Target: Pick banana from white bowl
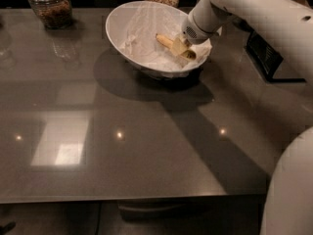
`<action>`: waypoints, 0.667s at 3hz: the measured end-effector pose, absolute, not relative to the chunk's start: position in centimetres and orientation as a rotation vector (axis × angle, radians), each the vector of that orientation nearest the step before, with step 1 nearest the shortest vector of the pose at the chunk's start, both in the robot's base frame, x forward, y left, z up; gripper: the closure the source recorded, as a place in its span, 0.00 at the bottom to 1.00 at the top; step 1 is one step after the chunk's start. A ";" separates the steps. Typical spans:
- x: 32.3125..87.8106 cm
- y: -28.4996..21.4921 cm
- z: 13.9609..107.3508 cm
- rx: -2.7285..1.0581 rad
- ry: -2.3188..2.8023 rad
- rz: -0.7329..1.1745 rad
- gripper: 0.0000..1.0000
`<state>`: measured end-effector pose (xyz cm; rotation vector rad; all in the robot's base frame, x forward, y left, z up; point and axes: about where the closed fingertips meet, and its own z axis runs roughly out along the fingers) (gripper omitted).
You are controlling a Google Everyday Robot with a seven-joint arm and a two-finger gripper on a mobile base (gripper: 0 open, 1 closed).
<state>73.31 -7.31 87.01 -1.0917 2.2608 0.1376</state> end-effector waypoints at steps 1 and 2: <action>72.1 -6.2 90.6 -1.104 2.205 0.161 1.00; 70.2 -5.8 93.6 -1.152 2.139 0.245 1.00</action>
Offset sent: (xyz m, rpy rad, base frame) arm -0.0591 0.0180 0.1091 0.1658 -0.0677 0.2061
